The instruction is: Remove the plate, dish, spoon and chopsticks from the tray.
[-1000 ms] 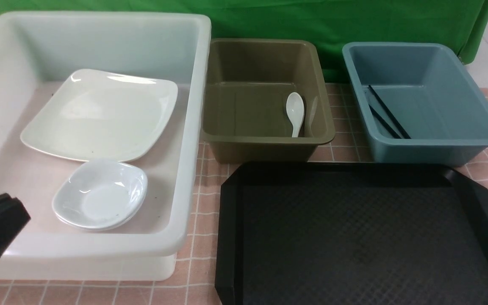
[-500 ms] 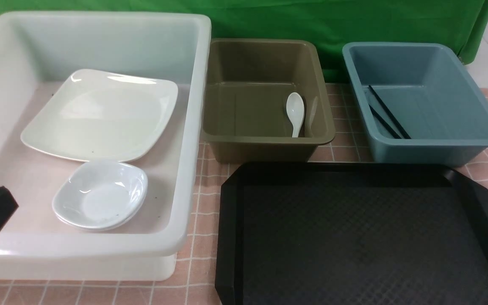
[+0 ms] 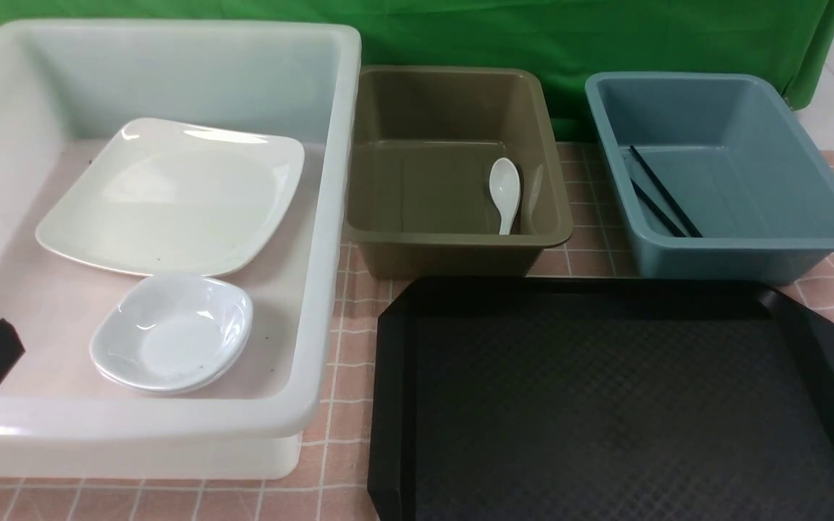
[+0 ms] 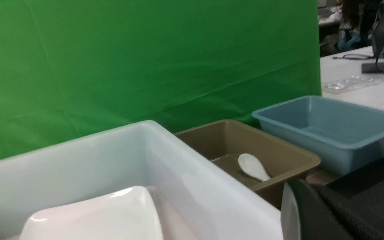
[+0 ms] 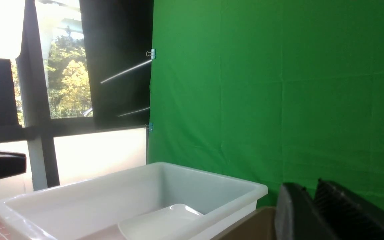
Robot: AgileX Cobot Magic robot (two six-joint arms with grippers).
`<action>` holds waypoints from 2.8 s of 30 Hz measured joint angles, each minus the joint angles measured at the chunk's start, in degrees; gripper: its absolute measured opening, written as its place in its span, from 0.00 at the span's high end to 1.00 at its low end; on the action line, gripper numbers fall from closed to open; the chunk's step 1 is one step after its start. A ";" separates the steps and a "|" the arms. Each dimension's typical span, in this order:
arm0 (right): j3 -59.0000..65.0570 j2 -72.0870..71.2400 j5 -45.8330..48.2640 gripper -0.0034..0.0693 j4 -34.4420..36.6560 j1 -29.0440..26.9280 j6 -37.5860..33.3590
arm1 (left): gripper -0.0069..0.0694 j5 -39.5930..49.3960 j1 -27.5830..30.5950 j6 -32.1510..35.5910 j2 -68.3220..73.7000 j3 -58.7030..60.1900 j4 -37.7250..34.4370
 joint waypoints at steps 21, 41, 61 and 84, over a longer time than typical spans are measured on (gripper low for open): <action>0.00 0.00 0.00 0.68 0.00 0.00 0.39 | 0.91 3.25 21.64 -5.01 -11.24 18.63 3.98; 0.00 0.00 0.00 0.66 0.00 0.00 0.39 | 0.91 3.60 21.64 -4.90 -11.24 18.73 4.73; 0.00 0.00 4.42 0.63 22.50 0.00 -18.21 | 0.90 3.60 21.68 -4.79 -11.24 18.73 4.95; 20.72 -8.10 19.39 0.62 24.05 -39.16 -23.69 | 0.90 3.52 21.68 -4.79 -11.24 18.75 4.95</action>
